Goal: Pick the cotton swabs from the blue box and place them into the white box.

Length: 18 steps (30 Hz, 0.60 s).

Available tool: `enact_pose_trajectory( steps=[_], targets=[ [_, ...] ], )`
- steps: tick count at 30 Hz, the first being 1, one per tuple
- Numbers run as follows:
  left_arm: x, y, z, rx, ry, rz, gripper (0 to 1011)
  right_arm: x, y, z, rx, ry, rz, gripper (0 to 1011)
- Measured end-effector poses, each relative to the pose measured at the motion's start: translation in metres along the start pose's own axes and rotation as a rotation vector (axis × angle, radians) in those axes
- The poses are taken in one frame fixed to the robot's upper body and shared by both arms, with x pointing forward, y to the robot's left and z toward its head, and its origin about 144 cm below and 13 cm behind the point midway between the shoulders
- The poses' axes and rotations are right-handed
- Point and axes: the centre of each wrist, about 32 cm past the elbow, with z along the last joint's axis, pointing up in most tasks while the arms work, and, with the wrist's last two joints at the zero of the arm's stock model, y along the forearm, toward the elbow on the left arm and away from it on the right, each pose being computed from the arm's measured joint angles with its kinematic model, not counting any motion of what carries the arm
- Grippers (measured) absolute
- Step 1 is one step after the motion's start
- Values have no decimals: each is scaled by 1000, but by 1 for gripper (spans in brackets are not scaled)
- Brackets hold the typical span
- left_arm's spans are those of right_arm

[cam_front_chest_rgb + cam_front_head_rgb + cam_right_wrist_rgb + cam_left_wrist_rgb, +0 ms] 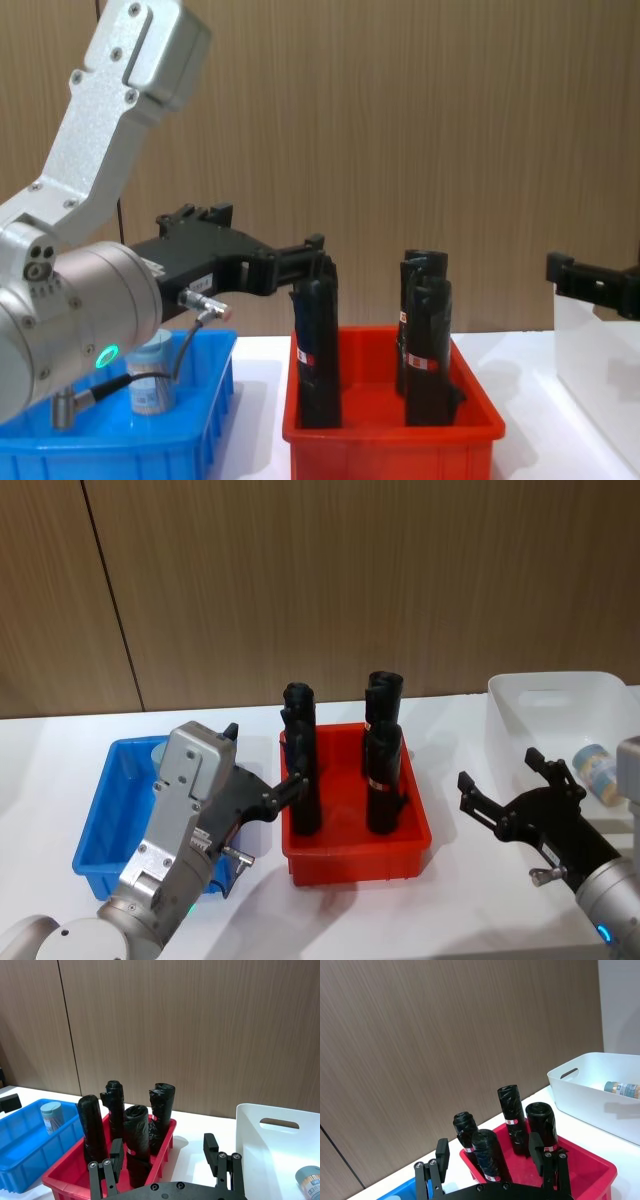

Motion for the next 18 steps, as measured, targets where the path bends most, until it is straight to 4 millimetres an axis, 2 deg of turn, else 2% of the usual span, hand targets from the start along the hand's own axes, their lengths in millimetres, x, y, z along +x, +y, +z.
enact_pose_trajectory(
  steps=[18],
  targets=[
    [0, 0, 0, 0, 1, 1, 1004, 2, 5, -1, 0, -4, 10, 1002]
  ],
)
